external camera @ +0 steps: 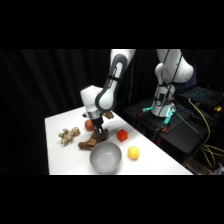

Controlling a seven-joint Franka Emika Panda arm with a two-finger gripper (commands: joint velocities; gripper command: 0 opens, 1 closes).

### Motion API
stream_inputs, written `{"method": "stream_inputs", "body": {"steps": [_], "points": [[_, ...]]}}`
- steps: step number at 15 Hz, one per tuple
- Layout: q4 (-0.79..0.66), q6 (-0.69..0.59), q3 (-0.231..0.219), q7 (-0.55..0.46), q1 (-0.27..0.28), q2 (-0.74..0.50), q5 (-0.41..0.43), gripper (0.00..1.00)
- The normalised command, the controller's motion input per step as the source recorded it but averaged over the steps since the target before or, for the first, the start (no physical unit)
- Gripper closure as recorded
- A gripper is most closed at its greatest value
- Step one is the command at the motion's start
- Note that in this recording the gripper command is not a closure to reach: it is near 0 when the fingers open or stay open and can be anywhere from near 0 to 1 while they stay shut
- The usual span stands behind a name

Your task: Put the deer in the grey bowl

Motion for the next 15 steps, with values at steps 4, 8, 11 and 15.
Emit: {"method": "stream_inputs", "body": {"steps": [4,8,11,15], "points": [[-0.21,-0.18,-0.059,0.08,0.034,-0.52,-0.116,0.69],[-0.16,-0.38,-0.146,0.15,0.117,-0.62,-0.232,0.68],[-0.15,-0.39,-0.097,0.13,0.191,-0.58,-0.214,0.68],[-0.09,-0.18,0.015,0.12,0.237,-0.36,-0.073,0.66]]}}
